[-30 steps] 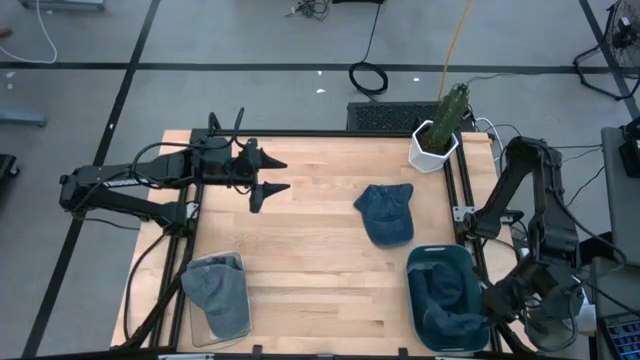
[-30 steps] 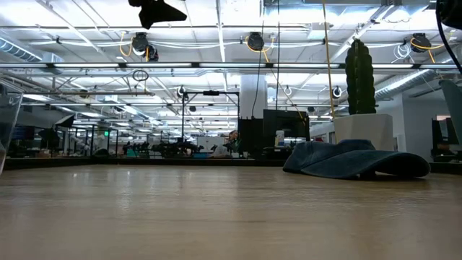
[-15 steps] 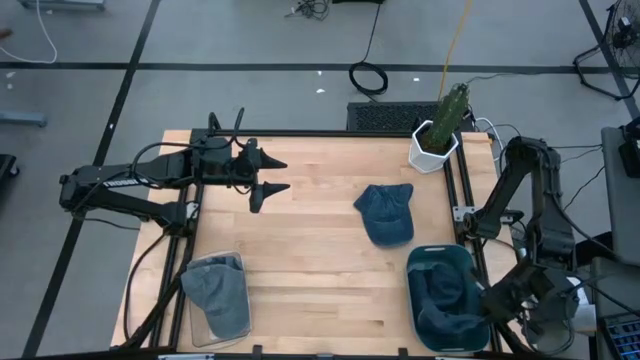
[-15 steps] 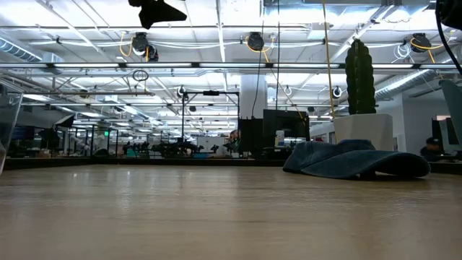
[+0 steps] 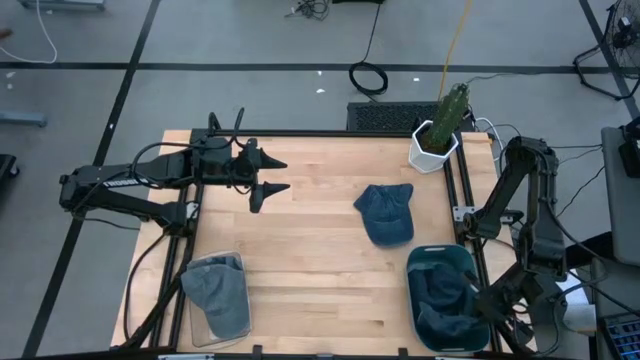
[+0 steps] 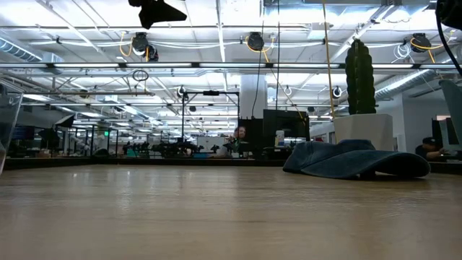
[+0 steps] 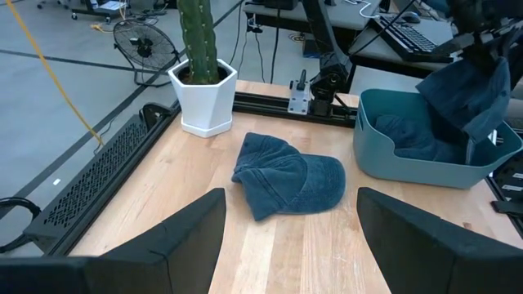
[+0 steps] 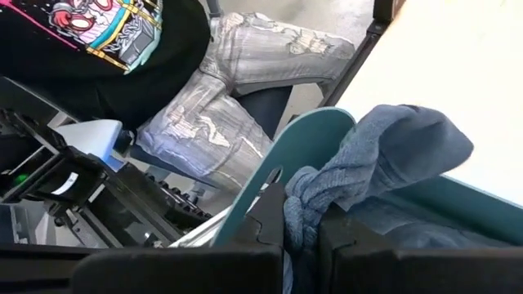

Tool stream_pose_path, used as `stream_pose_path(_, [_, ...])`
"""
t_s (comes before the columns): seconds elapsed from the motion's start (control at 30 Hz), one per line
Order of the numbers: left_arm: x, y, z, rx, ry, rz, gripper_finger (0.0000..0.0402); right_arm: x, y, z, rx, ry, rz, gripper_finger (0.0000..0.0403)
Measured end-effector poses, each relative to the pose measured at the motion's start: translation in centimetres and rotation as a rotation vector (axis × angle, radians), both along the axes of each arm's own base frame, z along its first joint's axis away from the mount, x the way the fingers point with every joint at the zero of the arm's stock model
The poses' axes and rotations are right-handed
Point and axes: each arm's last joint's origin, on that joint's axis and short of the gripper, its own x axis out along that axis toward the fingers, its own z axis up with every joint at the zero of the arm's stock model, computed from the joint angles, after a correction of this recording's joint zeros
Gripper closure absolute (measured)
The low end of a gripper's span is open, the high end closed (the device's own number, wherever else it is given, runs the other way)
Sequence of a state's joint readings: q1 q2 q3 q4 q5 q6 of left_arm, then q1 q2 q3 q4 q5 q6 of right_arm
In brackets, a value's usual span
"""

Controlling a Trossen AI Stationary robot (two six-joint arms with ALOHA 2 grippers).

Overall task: Pick & Place hat
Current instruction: Put the left blue cap into the blue bin

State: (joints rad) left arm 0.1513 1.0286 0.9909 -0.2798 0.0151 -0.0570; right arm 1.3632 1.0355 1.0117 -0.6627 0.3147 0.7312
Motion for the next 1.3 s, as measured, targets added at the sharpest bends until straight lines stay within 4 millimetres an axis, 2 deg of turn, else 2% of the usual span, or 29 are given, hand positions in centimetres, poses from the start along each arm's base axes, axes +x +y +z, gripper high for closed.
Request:
stream_pose_path(0.77, [0.0,0.0,0.0,0.0,0.0,0.0,0.0121,0.2,-0.6,-0.7,-0.089,-0.045,-0.051,0.0399])
stream_pose_path(1.3, [0.0,0.0,0.0,0.0,0.0,0.0,0.0121,0.5,-1.4,-1.3,-0.151,-0.004,-0.147,0.0399])
